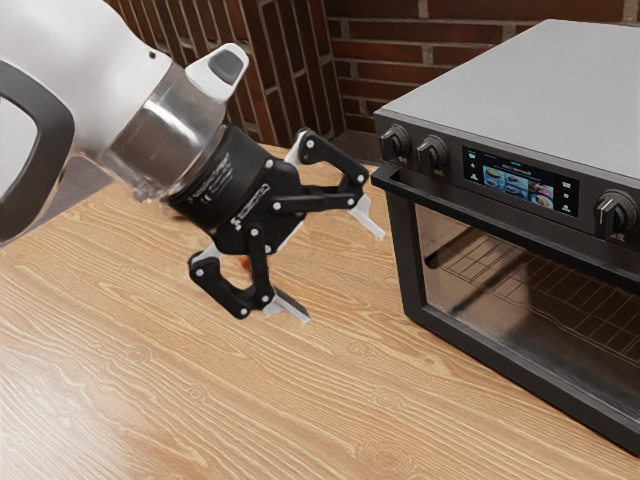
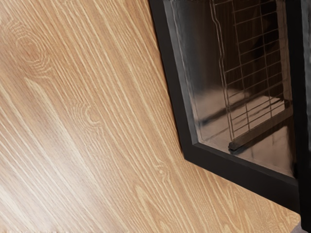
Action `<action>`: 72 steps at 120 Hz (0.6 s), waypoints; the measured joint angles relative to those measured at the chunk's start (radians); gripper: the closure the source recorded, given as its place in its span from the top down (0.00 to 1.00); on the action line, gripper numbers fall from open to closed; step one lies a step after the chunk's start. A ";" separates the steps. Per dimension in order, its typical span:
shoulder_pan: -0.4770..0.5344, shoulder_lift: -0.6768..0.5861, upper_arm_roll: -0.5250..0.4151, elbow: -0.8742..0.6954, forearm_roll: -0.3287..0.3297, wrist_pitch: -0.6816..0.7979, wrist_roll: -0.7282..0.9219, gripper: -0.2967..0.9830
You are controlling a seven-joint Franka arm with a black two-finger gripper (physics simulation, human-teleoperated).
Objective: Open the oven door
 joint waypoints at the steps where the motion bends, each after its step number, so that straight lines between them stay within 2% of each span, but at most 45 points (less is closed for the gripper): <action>1: 0.000 0.001 0.000 0.000 0.000 0.004 -0.007 0.77; 34: -0.017 0.049 -0.013 -0.007 0.000 0.108 -0.214 0.77; 72: -0.012 0.173 -0.039 0.068 0.074 0.146 -0.365 0.77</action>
